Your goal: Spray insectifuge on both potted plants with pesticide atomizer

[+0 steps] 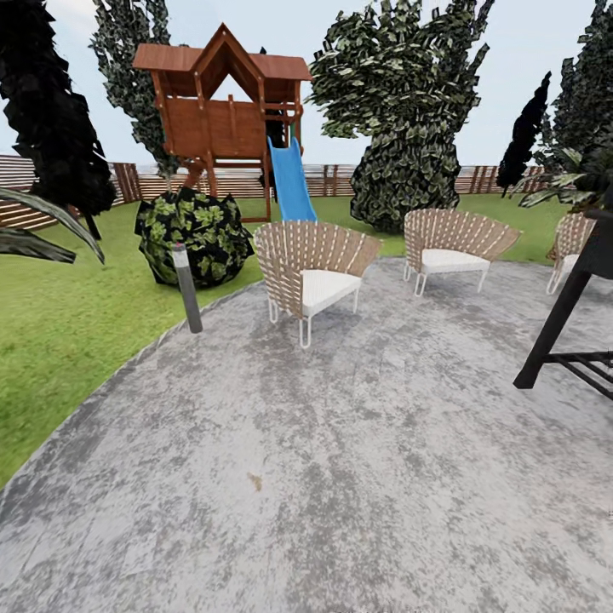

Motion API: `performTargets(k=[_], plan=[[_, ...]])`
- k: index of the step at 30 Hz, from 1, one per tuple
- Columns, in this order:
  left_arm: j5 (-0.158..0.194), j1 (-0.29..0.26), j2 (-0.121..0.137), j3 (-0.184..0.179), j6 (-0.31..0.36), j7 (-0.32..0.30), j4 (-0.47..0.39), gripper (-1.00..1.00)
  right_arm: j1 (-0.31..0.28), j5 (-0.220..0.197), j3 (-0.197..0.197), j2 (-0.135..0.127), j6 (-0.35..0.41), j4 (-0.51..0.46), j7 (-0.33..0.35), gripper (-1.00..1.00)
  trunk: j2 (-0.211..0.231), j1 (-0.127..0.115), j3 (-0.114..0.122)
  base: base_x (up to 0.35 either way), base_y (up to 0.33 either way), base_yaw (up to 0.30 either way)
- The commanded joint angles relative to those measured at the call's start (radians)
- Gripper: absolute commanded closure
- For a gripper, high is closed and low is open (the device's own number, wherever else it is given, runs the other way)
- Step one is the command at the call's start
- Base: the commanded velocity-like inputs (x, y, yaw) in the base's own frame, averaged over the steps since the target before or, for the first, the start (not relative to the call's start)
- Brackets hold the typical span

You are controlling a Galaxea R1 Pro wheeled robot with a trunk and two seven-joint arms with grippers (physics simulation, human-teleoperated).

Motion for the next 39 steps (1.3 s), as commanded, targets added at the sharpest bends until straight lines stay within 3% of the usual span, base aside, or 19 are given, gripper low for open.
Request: performTargets(k=[1,39], plan=[[-0.001,0.0,0.0,0.005,-0.003,-0.001,0.001,-1.0,-0.001,0.0,0.0,0.0,-0.003,0.001,-0.002,-1.0,0.0,0.0,-0.001,0.0,0.0,-0.292],[-0.002,0.0,-0.002,0.003,-0.003,-0.001,0.003,-1.0,-0.001,0.0,0.0,-0.001,-0.003,0.0,-0.002,-1.0,0.0,0.0,-0.017,0.0,0.0,-0.292]])
